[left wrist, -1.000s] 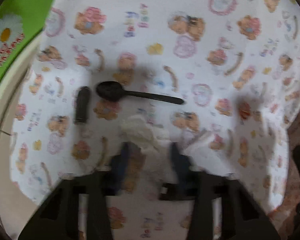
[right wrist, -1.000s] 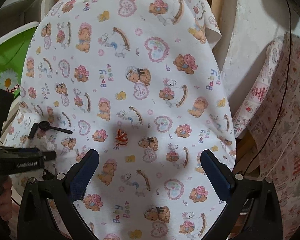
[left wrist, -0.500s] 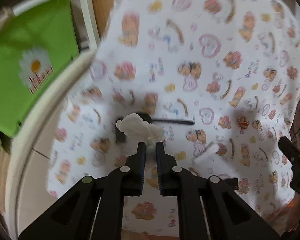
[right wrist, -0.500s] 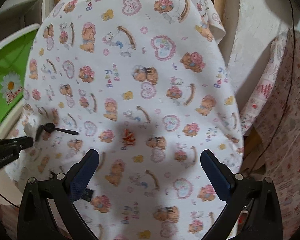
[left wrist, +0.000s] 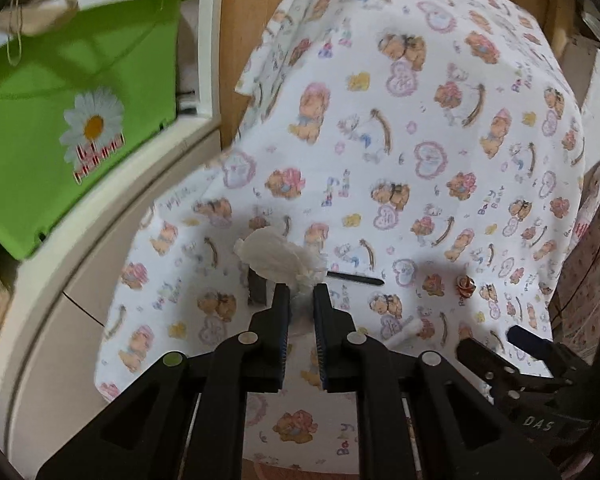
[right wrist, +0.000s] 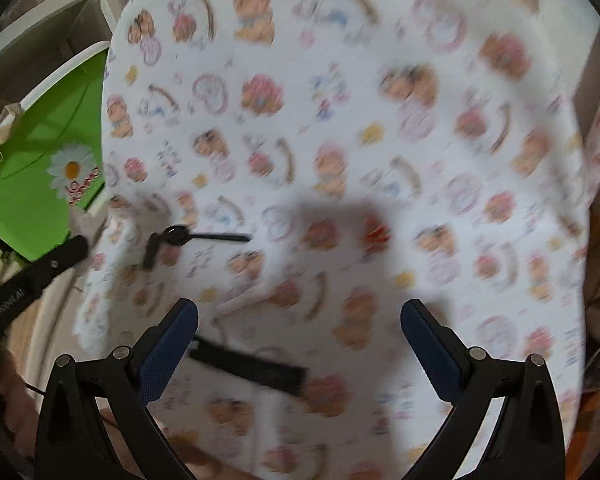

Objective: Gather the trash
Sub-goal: 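Grasp the white stick with the right tool while the left tool holds the tissue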

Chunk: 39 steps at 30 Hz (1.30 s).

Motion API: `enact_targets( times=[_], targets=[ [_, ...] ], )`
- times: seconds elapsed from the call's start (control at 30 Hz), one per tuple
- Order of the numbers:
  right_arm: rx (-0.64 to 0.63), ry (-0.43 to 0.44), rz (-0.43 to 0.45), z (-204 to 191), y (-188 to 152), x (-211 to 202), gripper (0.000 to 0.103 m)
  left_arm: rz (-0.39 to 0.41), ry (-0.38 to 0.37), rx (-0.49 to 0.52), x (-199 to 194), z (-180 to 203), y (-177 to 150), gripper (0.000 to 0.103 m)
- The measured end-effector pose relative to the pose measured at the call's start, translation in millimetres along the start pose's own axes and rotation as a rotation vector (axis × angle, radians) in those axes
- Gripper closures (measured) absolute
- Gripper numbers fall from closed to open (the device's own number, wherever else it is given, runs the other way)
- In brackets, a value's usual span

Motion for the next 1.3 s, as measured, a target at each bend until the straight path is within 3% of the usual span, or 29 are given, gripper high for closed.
enact_targets(
  times=[0.13, 0.3, 0.47, 0.8, 1.3],
  targets=[
    [-0.088, 0.013, -0.004, -23.4, 2.6, 11.8, 0.002, -0.044, -0.014, -0.027, 8.0, -5.1, -8.3, 0.092],
    [-0.251, 0.038, -0.05, -56.7, -0.4, 35.8, 0.011, -0.024, -0.012, -0.031, -0.6, -11.7, -4.6, 0.092],
    [-0.23, -0.002, -0.099, -52.2, -7.1, 57.2, 0.024, -0.016, -0.002, -0.027, -4.1, -16.5, -2.6, 0.092],
    [-0.273, -0.054, -0.095, -53.4, -14.8, 71.6, 0.049, -0.013, 0.011, -0.018, -7.2, -21.0, -3.0, 0.092],
    [-0.204, -0.027, -0.005, -37.8, -6.5, 22.5, 0.049, -0.01, -0.005, 0.015, -21.3, -10.6, -13.2, 0.092]
  ],
)
Point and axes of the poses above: each gripper's, at about its wrist camera, not at the fingertips, and x roughly the way its jaws point, z to its right, y to its top, the point moved 10 cm from there along x, roughly the way its jaws point, and after that the axes turned 2 degrees about -x, right-handed, at the moved point
